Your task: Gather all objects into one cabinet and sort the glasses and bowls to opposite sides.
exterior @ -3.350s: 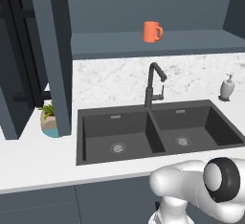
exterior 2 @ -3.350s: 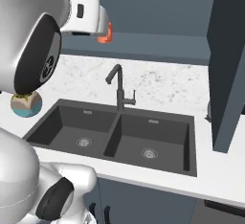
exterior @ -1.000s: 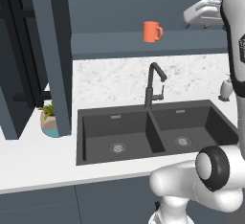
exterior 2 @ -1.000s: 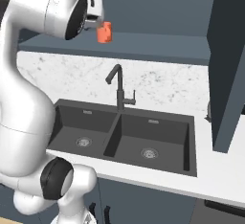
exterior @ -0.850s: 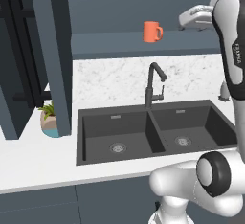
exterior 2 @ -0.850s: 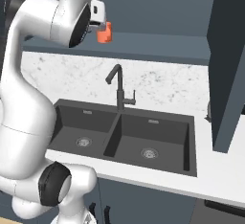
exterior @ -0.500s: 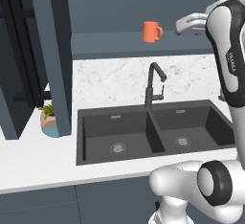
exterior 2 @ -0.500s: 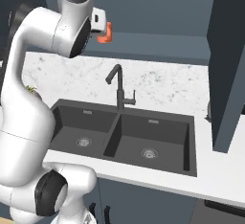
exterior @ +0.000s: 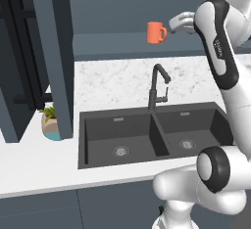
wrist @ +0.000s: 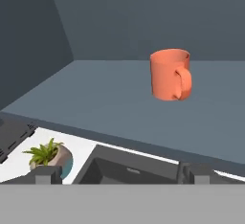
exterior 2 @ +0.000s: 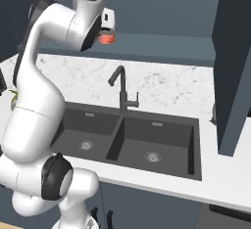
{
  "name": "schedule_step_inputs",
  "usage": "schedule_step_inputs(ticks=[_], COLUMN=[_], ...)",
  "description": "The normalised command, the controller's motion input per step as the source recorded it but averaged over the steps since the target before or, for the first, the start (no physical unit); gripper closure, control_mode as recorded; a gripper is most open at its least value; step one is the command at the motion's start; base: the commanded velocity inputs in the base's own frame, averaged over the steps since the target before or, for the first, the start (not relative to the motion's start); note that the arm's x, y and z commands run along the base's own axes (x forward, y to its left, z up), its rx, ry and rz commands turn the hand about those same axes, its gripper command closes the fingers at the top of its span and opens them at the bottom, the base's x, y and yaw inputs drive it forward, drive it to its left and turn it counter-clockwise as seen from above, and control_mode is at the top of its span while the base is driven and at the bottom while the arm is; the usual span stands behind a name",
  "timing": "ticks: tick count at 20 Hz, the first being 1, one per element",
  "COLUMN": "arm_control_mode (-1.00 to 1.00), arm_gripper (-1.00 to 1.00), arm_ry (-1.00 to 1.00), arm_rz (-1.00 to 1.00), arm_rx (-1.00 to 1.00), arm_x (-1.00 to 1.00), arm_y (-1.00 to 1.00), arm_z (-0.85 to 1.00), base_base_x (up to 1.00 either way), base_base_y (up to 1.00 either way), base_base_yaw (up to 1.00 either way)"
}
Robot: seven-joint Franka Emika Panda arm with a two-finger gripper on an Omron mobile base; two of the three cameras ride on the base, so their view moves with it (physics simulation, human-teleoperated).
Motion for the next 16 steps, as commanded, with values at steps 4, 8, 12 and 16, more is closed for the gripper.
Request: schedule_step_inputs(ticks=[4, 8, 12, 16], arm_control_mode=[-1.00, -1.00, -1.00, -1.00], arm_gripper=[-1.00, -1.00, -1.00, -1.00], arm_ry=[0.02, 0.00, 0.00, 0.00], arm_rz=[0.07, 0.07, 0.04, 0.07], arm_rx=[0.00, 0.00, 0.00, 0.00], arm_x=[0.52, 0.23, 0.23, 0.37], arm_y=[-0.14, 0.00, 0.00, -0.03], arm_z=[0.00, -0.03, 0.00, 0.00], base_base_x=[0.00, 0.00, 0.00, 0.00], base_base_y=[0.00, 0.00, 0.00, 0.00], base_base_yaw=[0.00, 0.00, 0.00, 0.00])
